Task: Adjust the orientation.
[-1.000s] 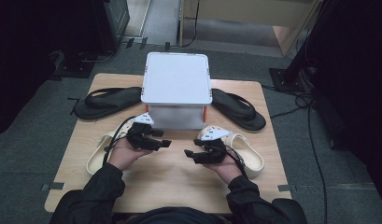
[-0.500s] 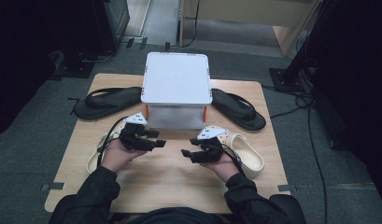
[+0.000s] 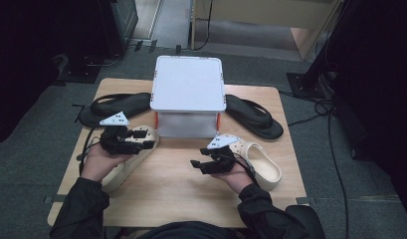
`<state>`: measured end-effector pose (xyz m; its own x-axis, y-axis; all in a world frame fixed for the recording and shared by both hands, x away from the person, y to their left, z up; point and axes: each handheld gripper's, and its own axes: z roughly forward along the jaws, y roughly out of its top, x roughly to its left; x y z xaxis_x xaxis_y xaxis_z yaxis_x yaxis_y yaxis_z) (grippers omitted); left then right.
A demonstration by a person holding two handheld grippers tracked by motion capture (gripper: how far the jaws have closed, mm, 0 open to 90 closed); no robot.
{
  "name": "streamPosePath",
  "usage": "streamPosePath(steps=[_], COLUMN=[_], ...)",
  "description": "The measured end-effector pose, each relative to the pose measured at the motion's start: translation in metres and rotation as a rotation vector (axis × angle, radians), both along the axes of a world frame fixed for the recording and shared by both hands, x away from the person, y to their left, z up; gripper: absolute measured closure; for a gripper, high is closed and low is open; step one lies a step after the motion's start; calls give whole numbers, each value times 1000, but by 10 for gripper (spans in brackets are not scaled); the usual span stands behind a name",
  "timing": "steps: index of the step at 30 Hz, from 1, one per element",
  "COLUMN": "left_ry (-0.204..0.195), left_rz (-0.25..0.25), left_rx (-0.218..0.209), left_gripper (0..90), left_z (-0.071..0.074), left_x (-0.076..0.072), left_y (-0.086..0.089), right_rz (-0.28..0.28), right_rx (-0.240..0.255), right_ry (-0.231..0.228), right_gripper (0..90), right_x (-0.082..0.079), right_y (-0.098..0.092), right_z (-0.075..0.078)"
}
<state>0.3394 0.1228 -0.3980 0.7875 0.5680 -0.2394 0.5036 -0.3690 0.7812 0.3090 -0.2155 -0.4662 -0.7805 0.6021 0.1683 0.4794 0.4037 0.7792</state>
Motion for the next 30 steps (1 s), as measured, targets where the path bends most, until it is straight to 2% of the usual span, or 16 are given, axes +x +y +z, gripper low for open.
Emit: streamPosePath(steps=[1, 2, 3, 4, 7, 9, 17, 24, 27, 28, 30], left_ry=[-4, -4, -4, -4, 1, 9, 7, 23, 38, 48, 55], left_rz=[16, 16, 29, 29, 54, 65, 106, 146, 161, 161, 169], left_rx=[-3, -3, -5, -5, 5, -5, -23, -21, -16, 2, 11], left_gripper=[425, 425, 424, 423, 419, 415, 374, 372, 373, 372, 371], left_z=[0, 0, 1, 1, -3, -5, -7, -15, -21, -24, -28], left_x=[0, 0, 0, 0, 0, -1, -5, -9, -9, -9, -9], left_y=[9, 9, 17, 17, 33, 40, 61, 82, 91, 95, 97], right_rz=[2, 2, 6, 6, 4, 3, 15, 17, 23, 21, 20], right_rx=[1, 1, -4, -4, -4, -4, -10, -13, -11, -13, -13], right_ry=[1, 1, 3, 3, 7, 13, 15, 21, 21, 21, 22], right_gripper=[398, 398, 398, 398, 398, 397, 397, 397, 395, 393, 391], right_x=[0, 0, 0, 0, 0, 0, 0, 0, 1, 1, 1], right_y=[0, 0, 1, 1, 1, 1, 3, 5, 5, 6, 6], right_z=[0, 0, -1, -1, -1, -1, -3, -3, -4, -4, -4])
